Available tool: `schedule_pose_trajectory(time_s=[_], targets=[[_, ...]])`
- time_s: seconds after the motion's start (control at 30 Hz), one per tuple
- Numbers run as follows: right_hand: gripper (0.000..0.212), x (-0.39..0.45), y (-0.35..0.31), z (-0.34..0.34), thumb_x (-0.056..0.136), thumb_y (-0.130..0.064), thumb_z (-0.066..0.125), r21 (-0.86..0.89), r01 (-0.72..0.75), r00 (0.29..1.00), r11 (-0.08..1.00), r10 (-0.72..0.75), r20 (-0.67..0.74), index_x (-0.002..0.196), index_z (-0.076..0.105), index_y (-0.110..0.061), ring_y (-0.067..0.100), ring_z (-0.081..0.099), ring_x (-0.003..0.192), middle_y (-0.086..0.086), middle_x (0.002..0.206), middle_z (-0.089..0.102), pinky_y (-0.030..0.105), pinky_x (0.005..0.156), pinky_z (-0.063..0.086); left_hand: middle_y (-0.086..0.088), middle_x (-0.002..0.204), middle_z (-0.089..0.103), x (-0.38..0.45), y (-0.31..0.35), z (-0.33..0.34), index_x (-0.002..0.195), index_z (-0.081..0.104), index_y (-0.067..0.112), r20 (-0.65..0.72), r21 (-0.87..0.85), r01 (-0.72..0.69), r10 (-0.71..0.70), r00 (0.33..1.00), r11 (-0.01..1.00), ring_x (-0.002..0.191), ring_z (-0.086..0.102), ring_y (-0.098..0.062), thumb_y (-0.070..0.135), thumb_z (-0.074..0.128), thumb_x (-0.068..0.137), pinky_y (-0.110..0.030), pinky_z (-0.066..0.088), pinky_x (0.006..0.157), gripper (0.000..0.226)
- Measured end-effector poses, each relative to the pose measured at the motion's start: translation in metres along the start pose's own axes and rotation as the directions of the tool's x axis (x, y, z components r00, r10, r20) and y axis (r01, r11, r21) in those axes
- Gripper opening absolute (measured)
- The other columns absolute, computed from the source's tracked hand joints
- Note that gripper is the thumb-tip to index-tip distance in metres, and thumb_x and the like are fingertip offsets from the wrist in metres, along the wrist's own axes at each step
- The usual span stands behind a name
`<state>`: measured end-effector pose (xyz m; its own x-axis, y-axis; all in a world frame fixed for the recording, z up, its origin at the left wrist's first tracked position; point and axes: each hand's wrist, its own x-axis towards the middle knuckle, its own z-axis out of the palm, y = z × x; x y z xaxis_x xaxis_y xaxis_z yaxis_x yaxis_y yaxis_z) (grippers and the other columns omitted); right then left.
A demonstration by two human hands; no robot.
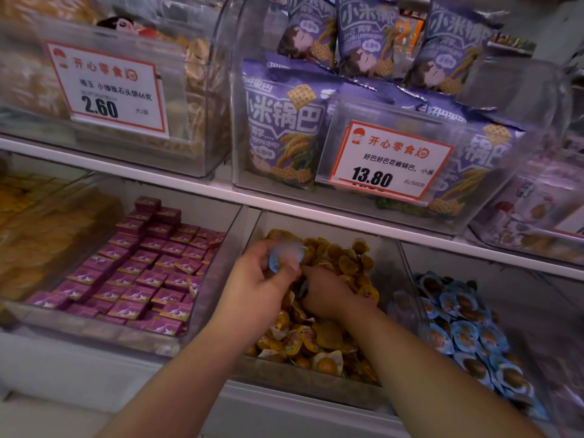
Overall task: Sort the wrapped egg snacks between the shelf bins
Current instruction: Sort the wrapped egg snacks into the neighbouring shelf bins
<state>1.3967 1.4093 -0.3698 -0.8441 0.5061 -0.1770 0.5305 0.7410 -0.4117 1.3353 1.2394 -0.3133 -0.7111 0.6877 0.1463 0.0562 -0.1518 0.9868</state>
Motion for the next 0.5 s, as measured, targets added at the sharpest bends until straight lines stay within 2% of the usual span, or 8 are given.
schedule_pose_trajectory(time_s=[0.07,0.17,0.27,0.33,0.4,0.43,0.5], targets=[[0.017,0.003,-0.003,0.001,0.082,-0.024,0.062,0.021,-0.013,1.0,1.0,0.013,-0.018,0.099,0.065,-0.022,0.027,0.064,0.095,0.008,0.103,0.069,0.04,0.081,0.056,0.007,0.086,0.076,0.0,0.001,0.0,0.1,0.066,0.024,-0.001,-0.01,0.01,-0.01,1.0,1.0,0.085,0.073,-0.009,0.012,0.068,0.09,-0.013,0.051,0.068,0.016],[0.021,0.011,-0.003,-0.007,0.087,-0.023,0.063,0.05,-0.075,0.993,0.996,0.07,0.094,0.101,0.07,-0.009,0.023,0.065,0.091,0.011,0.103,0.071,0.04,0.085,0.057,0.007,0.085,0.076,0.0,0.003,0.001,0.102,0.066,0.022,-0.003,-0.027,0.02,-0.02,1.0,0.999,0.083,0.073,-0.009,0.009,0.067,0.091,-0.011,0.05,0.065,0.017],[0.023,0.015,0.001,-0.025,0.079,-0.024,0.075,0.212,-0.121,0.981,0.97,0.084,0.177,0.097,0.075,-0.01,0.011,0.067,0.082,0.005,0.095,0.075,0.033,0.085,0.057,0.005,0.085,0.077,0.001,0.005,0.0,0.107,0.066,0.016,0.009,-0.07,0.035,-0.034,0.999,0.997,0.081,0.073,-0.008,0.008,0.065,0.093,-0.011,0.05,0.064,0.017],[0.019,0.012,0.001,-0.04,0.072,-0.027,0.084,0.407,-0.212,0.976,0.889,0.174,0.128,0.084,0.079,-0.014,0.012,0.069,0.078,0.003,0.085,0.077,0.027,0.074,0.058,0.003,0.084,0.077,0.0,0.006,-0.001,0.11,0.066,0.013,0.006,-0.097,0.038,-0.038,0.999,0.995,0.081,0.073,-0.007,0.008,0.065,0.093,-0.012,0.05,0.063,0.018],[0.013,0.006,-0.001,-0.055,0.069,-0.027,0.087,0.606,-0.265,0.964,0.75,0.228,0.139,0.073,0.08,-0.016,0.014,0.069,0.069,0.005,0.075,0.076,0.029,0.062,0.055,0.002,0.084,0.077,-0.001,0.007,-0.001,0.109,0.066,0.015,0.011,-0.105,0.037,-0.036,0.999,0.994,0.08,0.072,-0.004,0.009,0.065,0.092,-0.01,0.049,0.061,0.018],[0.012,0.003,-0.004,-0.061,0.072,-0.024,0.085,0.689,-0.286,0.957,0.665,0.231,0.174,0.071,0.079,-0.014,0.016,0.07,0.066,0.006,0.073,0.075,0.031,0.063,0.056,0.003,0.084,0.077,-0.001,0.007,-0.001,0.108,0.066,0.016,0.016,-0.107,0.039,-0.038,0.999,0.993,0.081,0.072,-0.004,0.009,0.065,0.092,-0.009,0.049,0.061,0.017],[0.007,-0.004,-0.009,-0.072,0.079,-0.018,0.08,0.798,-0.313,0.95,0.516,0.192,0.248,0.078,0.077,-0.012,0.018,0.07,0.071,0.008,0.076,0.074,0.041,0.084,0.056,0.003,0.085,0.077,-0.002,0.007,-0.001,0.108,0.065,0.017,0.014,-0.099,0.046,-0.045,0.999,0.994,0.082,0.073,-0.005,0.009,0.065,0.093,-0.009,0.049,0.062,0.018]])
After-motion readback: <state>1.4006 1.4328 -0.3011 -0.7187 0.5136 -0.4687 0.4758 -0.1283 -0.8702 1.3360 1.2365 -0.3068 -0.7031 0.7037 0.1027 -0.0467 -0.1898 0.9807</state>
